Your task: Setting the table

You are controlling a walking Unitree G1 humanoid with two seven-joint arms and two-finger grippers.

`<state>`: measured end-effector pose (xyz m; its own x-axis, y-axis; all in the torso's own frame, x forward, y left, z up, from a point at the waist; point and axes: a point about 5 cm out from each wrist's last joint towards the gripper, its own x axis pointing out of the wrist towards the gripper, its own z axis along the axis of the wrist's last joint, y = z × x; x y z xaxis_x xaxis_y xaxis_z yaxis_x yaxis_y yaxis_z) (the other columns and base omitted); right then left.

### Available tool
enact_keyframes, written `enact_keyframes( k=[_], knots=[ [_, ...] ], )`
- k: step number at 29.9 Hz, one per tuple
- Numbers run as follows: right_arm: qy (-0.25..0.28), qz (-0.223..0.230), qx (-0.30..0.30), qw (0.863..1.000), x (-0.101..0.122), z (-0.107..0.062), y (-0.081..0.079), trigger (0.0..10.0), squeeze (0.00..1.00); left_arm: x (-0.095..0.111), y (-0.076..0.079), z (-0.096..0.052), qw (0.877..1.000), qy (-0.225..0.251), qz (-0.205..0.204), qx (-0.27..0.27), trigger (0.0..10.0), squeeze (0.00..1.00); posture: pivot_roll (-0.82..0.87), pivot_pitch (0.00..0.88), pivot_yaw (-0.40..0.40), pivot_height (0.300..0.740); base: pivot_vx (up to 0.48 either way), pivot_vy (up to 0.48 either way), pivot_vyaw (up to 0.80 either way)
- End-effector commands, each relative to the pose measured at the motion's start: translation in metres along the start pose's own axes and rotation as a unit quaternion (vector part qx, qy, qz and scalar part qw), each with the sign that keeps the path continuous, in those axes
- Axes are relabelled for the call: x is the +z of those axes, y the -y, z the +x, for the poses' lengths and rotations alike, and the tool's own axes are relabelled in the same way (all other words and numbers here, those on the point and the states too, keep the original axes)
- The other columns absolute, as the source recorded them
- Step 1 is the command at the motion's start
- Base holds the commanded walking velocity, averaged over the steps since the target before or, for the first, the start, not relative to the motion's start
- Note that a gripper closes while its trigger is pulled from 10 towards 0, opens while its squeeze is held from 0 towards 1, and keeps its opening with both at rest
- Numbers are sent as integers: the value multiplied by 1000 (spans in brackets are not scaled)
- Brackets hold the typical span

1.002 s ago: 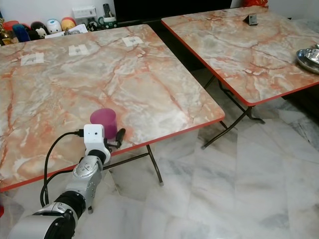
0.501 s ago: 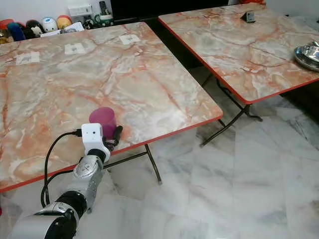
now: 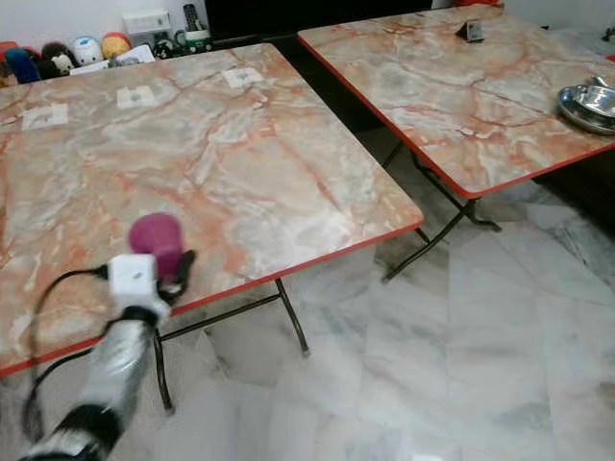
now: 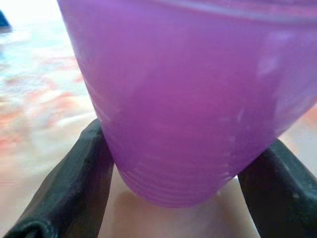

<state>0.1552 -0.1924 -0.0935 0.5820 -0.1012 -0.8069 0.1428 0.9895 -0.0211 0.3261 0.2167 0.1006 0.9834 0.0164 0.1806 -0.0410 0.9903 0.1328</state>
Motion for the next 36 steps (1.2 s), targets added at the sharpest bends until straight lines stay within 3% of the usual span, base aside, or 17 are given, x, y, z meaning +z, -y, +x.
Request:
enact_keyframes(
  k=[1, 6, 12, 14, 21, 29, 36],
  knots=[
    [-16, 5, -1, 1000, -4, 0, -5, 10000, 0, 0, -13, -14, 1000, 9, 21, -14, 10000, 0, -10, 80, 6, 740, 0, 0, 0],
    [-15, 4, 0, 1000, -3, 0, -5, 10000, 0, -1, -30, -45, 998, 1, 53, -42, 10000, 0, 8, 56, 9, 740, 0, 0, 0],
    [-13, 3, -5, 1000, -4, -1, 0, 10000, 0, -7, -30, -65, 998, -21, 48, -41, 10000, 0, 14, 21, 5, 740, 0, 0, 0],
    [-12, 6, -10, 1000, -4, 0, 2, 10000, 0, -13, -19, -65, 999, -30, 24, -32, 10000, 0, 11, 0, 5, 740, 0, 0, 0],
    [-6, 8, -12, 1000, 2, 1, 3, 10000, 0, -11, 2, -64, 998, -40, 10, -52, 10000, 0, 2, 0, 12, 740, 0, 0, 0],
    [7, -8, -24, 1000, 9, 2, 3, 10000, 0, -9, 4, -63, 997, -56, 11, -54, 10000, 0, 1, 0, 13, 740, 0, -308, 0],
    [6, -1, -26, 1000, 11, 3, 4, 10000, 0, -9, 5, -65, 997, -66, 5, -41, 10000, 0, 5, 16, 2, 740, 0, -442, 654]
  ],
)
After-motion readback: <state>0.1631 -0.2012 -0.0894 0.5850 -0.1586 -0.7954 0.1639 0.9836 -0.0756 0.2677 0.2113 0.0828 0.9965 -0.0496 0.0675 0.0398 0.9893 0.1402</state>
